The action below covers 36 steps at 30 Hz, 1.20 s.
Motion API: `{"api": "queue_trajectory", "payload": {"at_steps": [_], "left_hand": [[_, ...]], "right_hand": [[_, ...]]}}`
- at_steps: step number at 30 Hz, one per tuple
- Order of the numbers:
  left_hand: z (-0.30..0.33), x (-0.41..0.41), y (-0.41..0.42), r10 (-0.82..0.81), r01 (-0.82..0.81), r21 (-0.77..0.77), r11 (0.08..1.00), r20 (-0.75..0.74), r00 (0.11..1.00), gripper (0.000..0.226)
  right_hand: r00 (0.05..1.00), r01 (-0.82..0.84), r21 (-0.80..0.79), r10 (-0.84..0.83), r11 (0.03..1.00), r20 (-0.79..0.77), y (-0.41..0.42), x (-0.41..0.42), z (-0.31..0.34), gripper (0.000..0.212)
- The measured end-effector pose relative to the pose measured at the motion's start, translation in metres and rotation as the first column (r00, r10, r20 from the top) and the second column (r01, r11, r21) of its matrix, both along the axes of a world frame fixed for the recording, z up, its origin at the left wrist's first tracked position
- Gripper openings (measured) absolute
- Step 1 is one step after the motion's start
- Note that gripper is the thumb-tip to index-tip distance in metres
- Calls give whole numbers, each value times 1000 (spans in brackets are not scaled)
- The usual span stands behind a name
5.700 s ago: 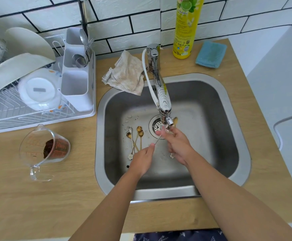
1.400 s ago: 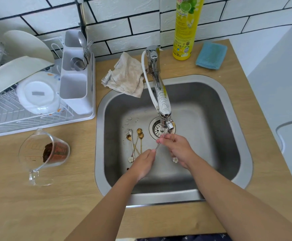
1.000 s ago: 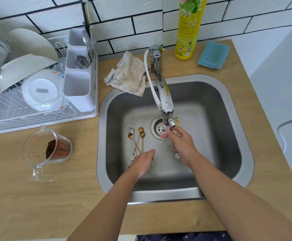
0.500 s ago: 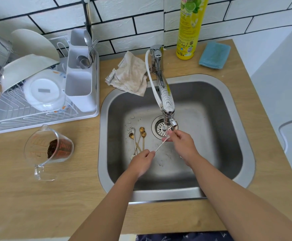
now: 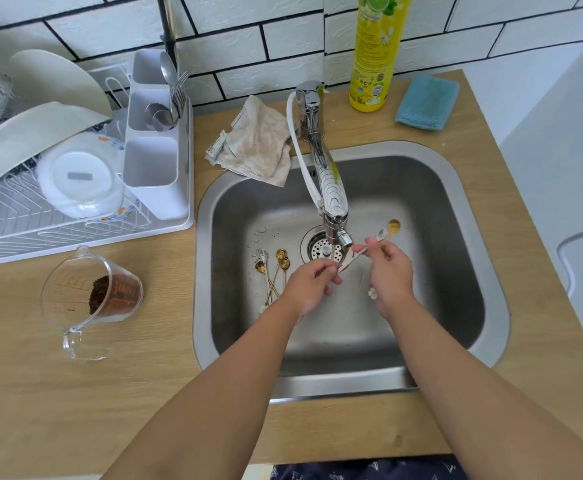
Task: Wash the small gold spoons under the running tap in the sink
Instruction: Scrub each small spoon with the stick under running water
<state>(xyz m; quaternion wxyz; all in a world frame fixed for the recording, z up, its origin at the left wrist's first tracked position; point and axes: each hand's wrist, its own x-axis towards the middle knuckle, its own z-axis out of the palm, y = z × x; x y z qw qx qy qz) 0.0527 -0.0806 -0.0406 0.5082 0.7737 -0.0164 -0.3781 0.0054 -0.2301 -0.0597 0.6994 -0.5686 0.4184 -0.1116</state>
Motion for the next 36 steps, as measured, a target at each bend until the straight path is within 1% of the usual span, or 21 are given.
{"api": "queue_trajectory", "payload": {"at_steps": [3,5,7,9,10,12,16,19,22,23,25,26,27,28,29,30,31,33,34,36], "left_hand": [[0,4,6,-57,58,18,998,-51,997,16],[-2,-1,20,-49,51,11,999,-101,994,15],[-3,-9,31,7,-12,-30,999,-160,987,13],[-2,-17,33,60,-77,-71,994,-214,975,10],[-1,-22,30,67,-91,-91,992,-235,970,9],[2,-30,22,55,-87,-116,989,-257,965,7],[5,-42,5,23,-45,-108,993,-197,980,7],[2,-45,0,40,-48,-51,998,-145,989,6],[0,-45,-2,112,-119,-36,992,-161,981,20],[0,-44,-2,114,-124,-44,991,-173,978,23],[1,-40,1,70,-76,-35,996,-163,984,28],[2,-36,4,47,-47,3,999,-120,992,29],[0,-31,10,29,-27,80,996,-31,999,29],[-5,-24,18,-1,-21,204,979,107,994,27],[-11,-17,27,-58,-42,362,931,259,964,23],[-16,-12,36,-119,-79,494,866,357,927,20],[-20,-8,43,-164,-101,587,803,382,909,21],[-25,-5,48,-215,-80,684,725,335,917,28],[-25,-5,48,-230,-65,702,709,318,920,27],[-25,-6,47,-212,-81,699,710,323,922,22]], "right_hand": [[990,144,63,-143,988,-7,-6,0,1,17],[986,168,147,-166,975,-22,-7,1,3,16],[992,121,246,-126,962,7,-3,2,5,15],[997,26,343,-49,939,59,6,3,7,11],[997,-22,376,-9,926,79,10,3,7,11],[993,-87,421,44,903,110,16,3,9,17],[994,-92,426,60,900,87,11,1,10,30],[992,-49,554,-23,831,122,11,1,10,33],[989,-29,608,-65,794,132,12,2,10,33],[988,-23,609,-76,793,137,11,2,10,32],[986,-10,615,-93,788,136,8,3,10,32],[987,-9,624,-92,781,130,5,3,11,32],[988,-11,639,-88,769,124,3,4,11,33],[989,-15,658,-85,753,120,0,4,11,35],[989,-21,677,-82,736,120,-2,4,11,39],[990,-34,692,-72,721,124,-3,3,11,44],[990,-52,704,-55,708,129,-3,3,11,48],[991,-78,718,-24,692,131,-2,3,11,50],[992,-84,719,-14,690,129,-1,2,11,49],[992,-89,716,-6,692,130,-1,2,11,43]]}}
